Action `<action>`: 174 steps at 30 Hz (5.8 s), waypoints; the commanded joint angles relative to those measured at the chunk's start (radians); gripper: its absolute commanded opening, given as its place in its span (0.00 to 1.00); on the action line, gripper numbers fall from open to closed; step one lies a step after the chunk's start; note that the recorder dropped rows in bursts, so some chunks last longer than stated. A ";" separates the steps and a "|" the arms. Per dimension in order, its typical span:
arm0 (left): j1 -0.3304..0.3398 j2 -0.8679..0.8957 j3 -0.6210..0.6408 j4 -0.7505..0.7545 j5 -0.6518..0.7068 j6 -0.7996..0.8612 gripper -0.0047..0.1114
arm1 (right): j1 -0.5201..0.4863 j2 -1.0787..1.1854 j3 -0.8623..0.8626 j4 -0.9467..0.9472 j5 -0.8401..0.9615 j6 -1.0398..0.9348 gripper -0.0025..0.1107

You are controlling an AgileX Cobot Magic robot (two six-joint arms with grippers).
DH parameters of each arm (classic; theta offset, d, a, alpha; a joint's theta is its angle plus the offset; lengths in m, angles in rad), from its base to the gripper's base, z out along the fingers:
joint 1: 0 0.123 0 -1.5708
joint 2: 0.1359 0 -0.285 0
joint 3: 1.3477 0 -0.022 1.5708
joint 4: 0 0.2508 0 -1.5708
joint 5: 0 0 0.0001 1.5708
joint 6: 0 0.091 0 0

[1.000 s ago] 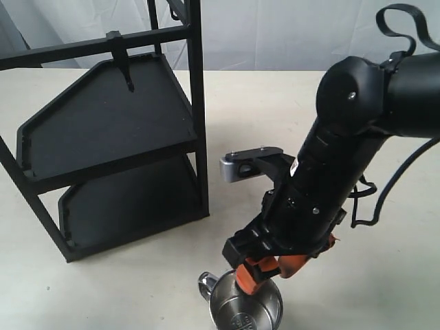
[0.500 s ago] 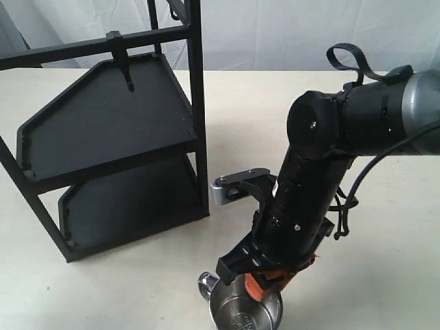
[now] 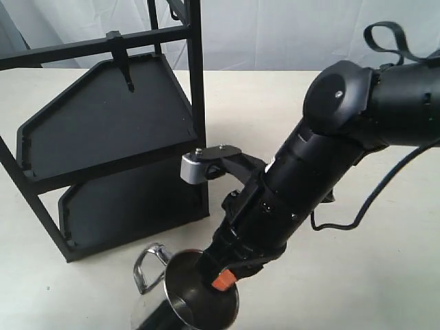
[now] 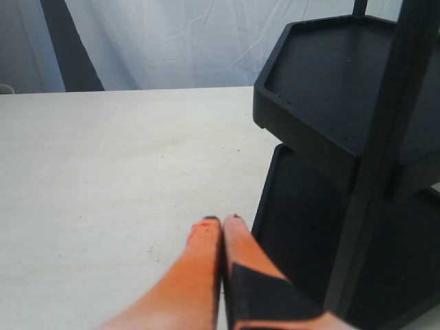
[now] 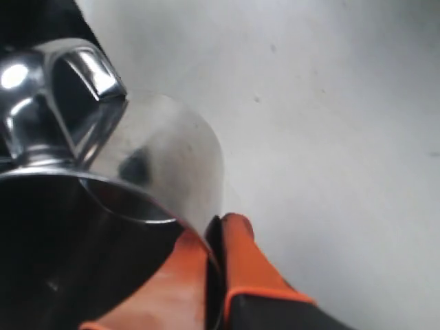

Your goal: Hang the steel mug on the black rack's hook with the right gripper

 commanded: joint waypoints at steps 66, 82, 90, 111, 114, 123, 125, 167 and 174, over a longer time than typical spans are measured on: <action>-0.004 -0.006 0.000 -0.007 -0.001 0.001 0.05 | -0.263 0.109 -0.003 0.779 0.175 -0.576 0.02; -0.004 -0.006 0.000 -0.007 -0.001 0.001 0.05 | -0.283 0.109 -0.003 0.679 0.214 -0.572 0.42; -0.004 -0.006 0.000 -0.007 -0.001 0.001 0.05 | -0.339 0.099 -0.003 0.642 0.214 -0.554 0.42; -0.004 -0.006 0.000 -0.007 -0.001 0.001 0.05 | -0.363 0.015 -0.003 0.567 0.214 -0.535 0.42; -0.004 -0.006 0.000 -0.007 -0.001 0.001 0.05 | -0.374 -0.024 -0.003 0.553 0.214 -0.535 0.42; -0.004 -0.006 0.000 -0.007 -0.001 0.001 0.05 | -0.586 -0.264 -0.003 0.410 0.212 -0.508 0.01; -0.004 -0.006 0.000 -0.007 -0.001 0.001 0.05 | -0.621 -0.345 -0.003 0.266 0.030 -0.408 0.01; -0.004 -0.006 0.000 -0.005 -0.001 0.001 0.05 | -0.738 -1.404 0.730 -0.725 -0.699 0.564 0.01; -0.004 -0.006 0.000 -0.005 -0.001 0.001 0.05 | -0.747 -1.506 0.881 -0.717 -0.700 0.568 0.01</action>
